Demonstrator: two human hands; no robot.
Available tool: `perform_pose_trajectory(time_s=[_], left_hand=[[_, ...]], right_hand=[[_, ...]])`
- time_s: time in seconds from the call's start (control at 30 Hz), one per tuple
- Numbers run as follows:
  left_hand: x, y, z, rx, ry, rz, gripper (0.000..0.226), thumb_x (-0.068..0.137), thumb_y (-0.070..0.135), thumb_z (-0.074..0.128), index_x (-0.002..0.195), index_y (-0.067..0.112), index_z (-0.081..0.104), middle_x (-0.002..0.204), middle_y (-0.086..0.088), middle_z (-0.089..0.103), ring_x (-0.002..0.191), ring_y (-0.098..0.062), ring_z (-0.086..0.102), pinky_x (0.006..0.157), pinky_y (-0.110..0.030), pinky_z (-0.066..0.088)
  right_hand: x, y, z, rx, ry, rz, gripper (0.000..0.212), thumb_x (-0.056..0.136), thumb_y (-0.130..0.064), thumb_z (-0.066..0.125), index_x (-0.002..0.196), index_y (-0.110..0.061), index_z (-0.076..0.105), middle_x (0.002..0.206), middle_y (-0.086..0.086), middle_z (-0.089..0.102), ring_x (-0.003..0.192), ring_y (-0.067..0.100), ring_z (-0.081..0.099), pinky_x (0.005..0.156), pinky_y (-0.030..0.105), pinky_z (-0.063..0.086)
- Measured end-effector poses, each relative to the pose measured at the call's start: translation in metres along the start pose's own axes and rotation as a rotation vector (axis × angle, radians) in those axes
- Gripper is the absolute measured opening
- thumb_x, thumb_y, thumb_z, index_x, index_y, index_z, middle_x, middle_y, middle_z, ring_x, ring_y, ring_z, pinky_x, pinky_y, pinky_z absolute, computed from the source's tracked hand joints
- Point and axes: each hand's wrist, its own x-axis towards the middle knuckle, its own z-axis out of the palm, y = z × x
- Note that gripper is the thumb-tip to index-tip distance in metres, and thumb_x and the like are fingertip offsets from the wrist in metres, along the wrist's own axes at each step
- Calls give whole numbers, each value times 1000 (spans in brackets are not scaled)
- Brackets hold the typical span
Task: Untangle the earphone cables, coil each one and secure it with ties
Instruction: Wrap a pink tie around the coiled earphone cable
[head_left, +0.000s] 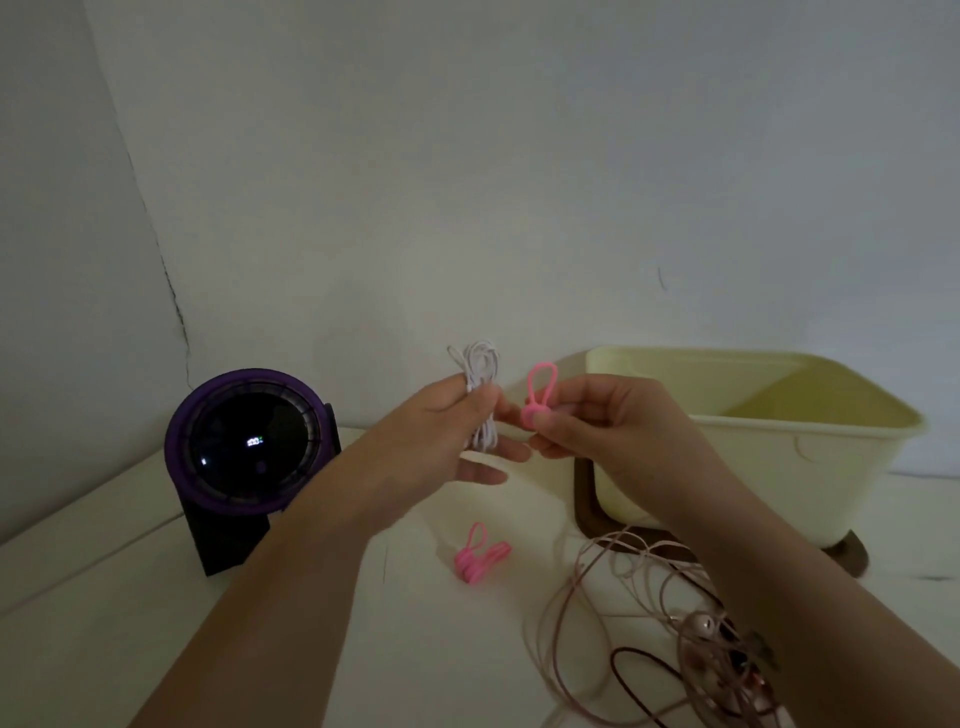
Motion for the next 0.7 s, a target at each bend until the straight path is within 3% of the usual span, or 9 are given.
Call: perform_pose_trajectory(time_s=[0.07, 0.2, 0.3, 0.4, 0.5, 0.6, 0.7], left_hand=[[-1, 5, 11, -94, -4, 47, 28, 100, 22, 37, 90, 14, 62, 82, 0, 68, 76, -13, 67, 66, -26, 56], [2, 9, 18, -316, 33, 101, 27, 99, 20, 37, 89, 9, 59, 89, -3, 69, 68, -12, 65, 58, -23, 52], [3, 11, 19, -502, 4, 88, 27, 96, 19, 37, 81, 6, 55, 81, -7, 71, 63, -15, 68, 55, -24, 54], [5, 10, 18, -595, 22, 65, 29, 98, 17, 36, 79, 4, 54, 75, -10, 70, 66, -18, 70, 57, -27, 57], [10, 4, 14, -426, 78, 47, 28, 100, 16, 35, 81, 7, 54, 84, -8, 69, 71, -15, 69, 61, -26, 57], [13, -9, 15, 49, 123, 25, 26, 101, 21, 35, 92, 15, 58, 103, 0, 66, 74, -9, 68, 63, -24, 54], [11, -10, 19, 185, 68, 17, 29, 101, 22, 36, 85, 15, 58, 91, 2, 65, 69, -8, 67, 65, -24, 51]], right_hand=[[-1, -6, -2, 24, 19, -33, 4, 73, -11, 71, 72, -14, 69, 68, 7, 69, 60, 12, 65, 64, 21, 55], [-2, -13, -9, -12, 67, -66, 22, 63, -24, 75, 73, -6, 68, 73, 24, 66, 61, 14, 61, 61, 22, 52], [-1, -13, -13, -95, 98, -64, 16, 59, -30, 77, 65, -17, 68, 65, 15, 67, 58, 14, 60, 60, 24, 53], [0, -15, -20, -122, 79, -24, 11, 70, -11, 77, 67, -18, 69, 59, 4, 67, 53, 9, 60, 56, 18, 51], [-1, -23, -31, -127, 90, -25, 4, 77, -11, 71, 74, -14, 71, 64, 3, 70, 54, 8, 61, 57, 17, 51], [-1, -28, -37, -131, 148, -45, 7, 79, -17, 69, 79, -11, 71, 64, 2, 70, 55, 8, 60, 57, 16, 52], [0, -24, -36, -162, 196, -14, 9, 82, -16, 68, 78, -8, 70, 60, -1, 69, 53, 7, 59, 56, 16, 51]])
